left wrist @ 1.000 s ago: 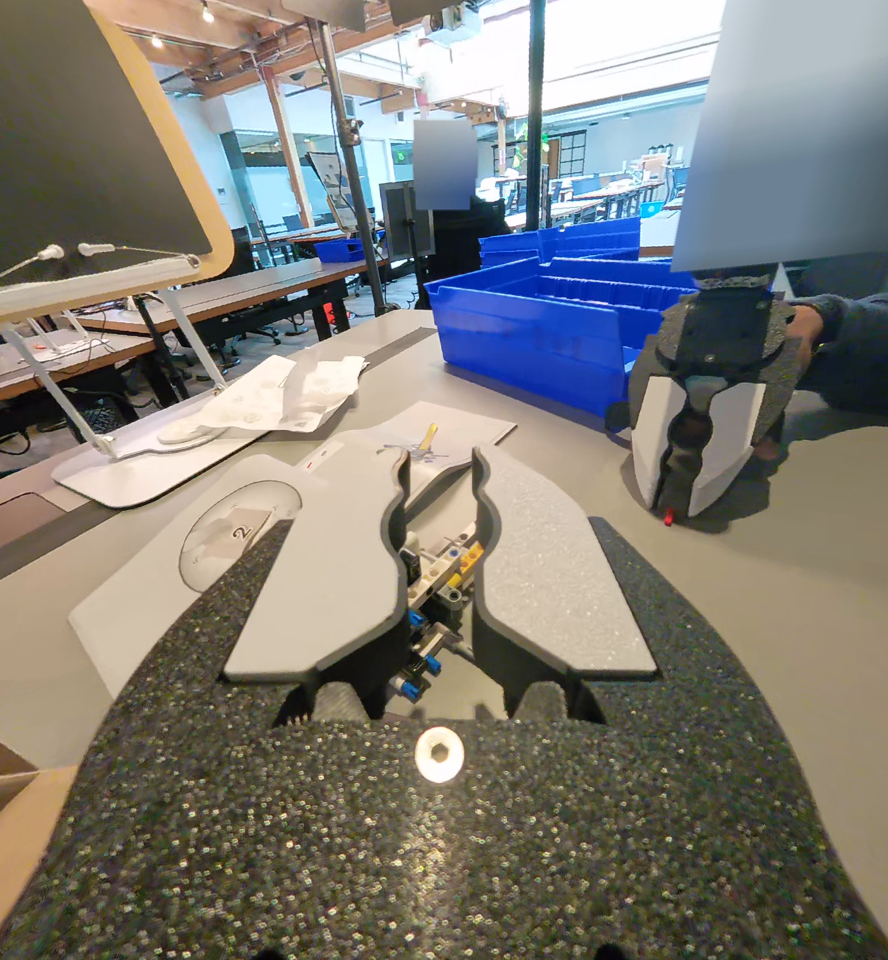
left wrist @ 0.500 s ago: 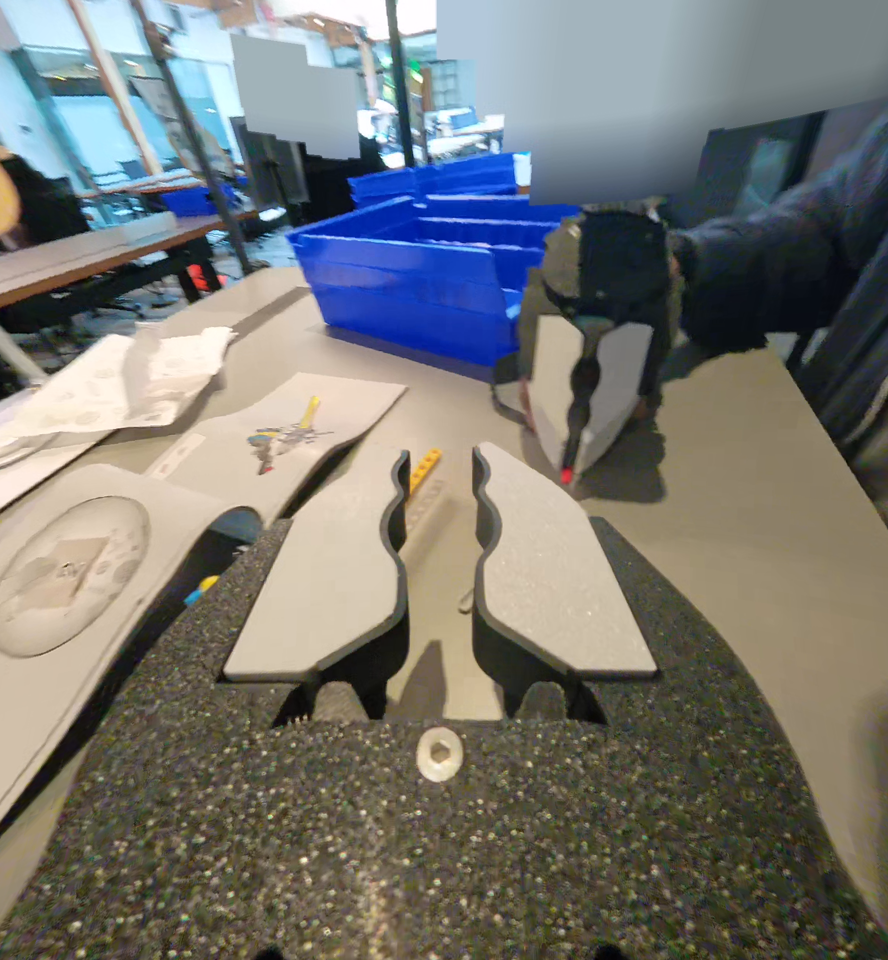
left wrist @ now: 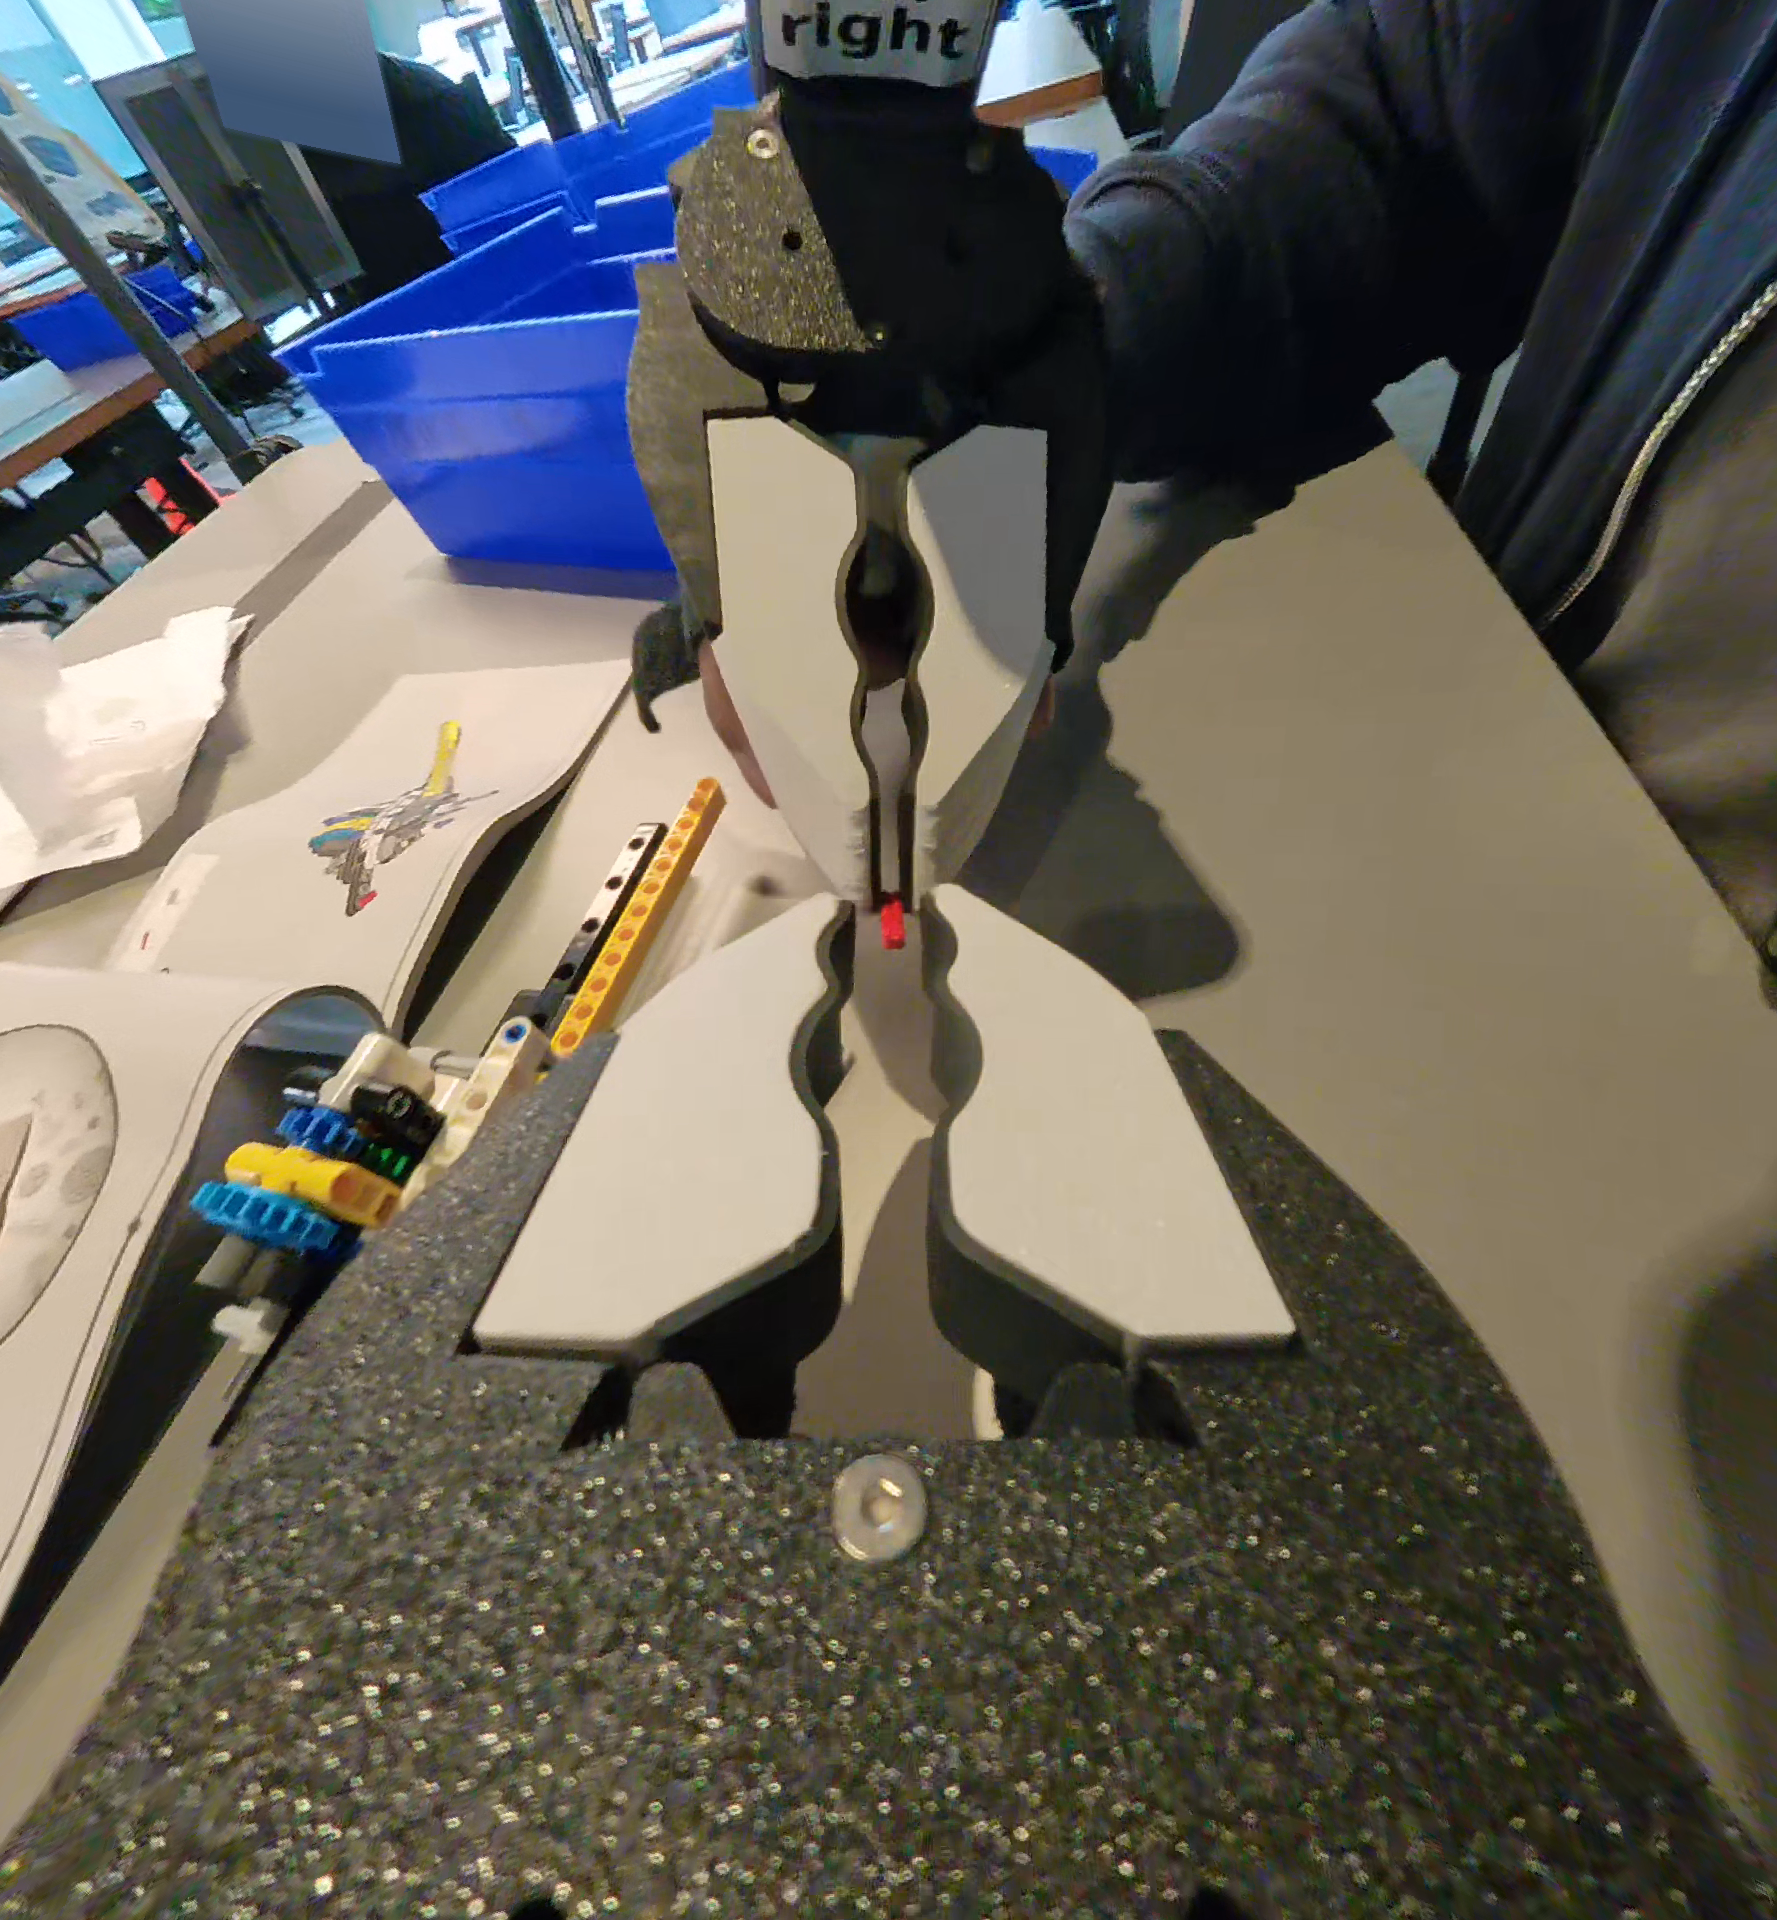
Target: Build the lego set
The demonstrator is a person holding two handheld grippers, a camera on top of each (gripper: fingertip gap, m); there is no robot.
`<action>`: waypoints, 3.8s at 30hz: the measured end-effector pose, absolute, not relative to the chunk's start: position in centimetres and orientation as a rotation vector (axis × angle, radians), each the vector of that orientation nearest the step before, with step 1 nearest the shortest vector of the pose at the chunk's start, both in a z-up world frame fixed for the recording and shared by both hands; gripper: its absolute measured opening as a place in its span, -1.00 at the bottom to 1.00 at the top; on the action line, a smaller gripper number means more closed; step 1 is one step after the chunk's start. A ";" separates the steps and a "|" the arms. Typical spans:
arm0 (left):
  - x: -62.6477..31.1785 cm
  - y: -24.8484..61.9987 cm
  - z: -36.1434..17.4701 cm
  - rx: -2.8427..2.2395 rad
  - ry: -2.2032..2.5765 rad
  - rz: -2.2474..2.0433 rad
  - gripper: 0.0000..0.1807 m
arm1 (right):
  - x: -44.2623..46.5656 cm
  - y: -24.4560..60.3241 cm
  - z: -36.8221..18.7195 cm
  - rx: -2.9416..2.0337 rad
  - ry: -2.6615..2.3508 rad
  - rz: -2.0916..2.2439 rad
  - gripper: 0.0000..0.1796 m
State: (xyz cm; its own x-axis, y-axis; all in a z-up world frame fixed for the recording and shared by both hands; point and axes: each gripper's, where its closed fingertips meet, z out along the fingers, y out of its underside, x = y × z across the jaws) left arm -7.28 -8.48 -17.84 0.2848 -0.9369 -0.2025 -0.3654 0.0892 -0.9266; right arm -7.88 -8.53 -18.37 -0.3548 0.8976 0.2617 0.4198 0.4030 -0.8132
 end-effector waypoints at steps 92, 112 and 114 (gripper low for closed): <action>-16.4 -2.4 -18.6 -1.846 0.739 -0.429 -0.96 | -5.4 -2.8 -21.5 -2.016 -1.619 0.535 -0.25; -15.2 -2.8 -18.7 -1.839 0.782 -0.436 -0.96 | -0.2 -3.2 -21.0 -2.171 -1.260 0.718 -0.52; -14.4 -3.1 -18.6 -1.830 0.792 -0.463 -0.96 | 0.3 -4.0 -21.0 -2.177 -1.243 0.707 -0.52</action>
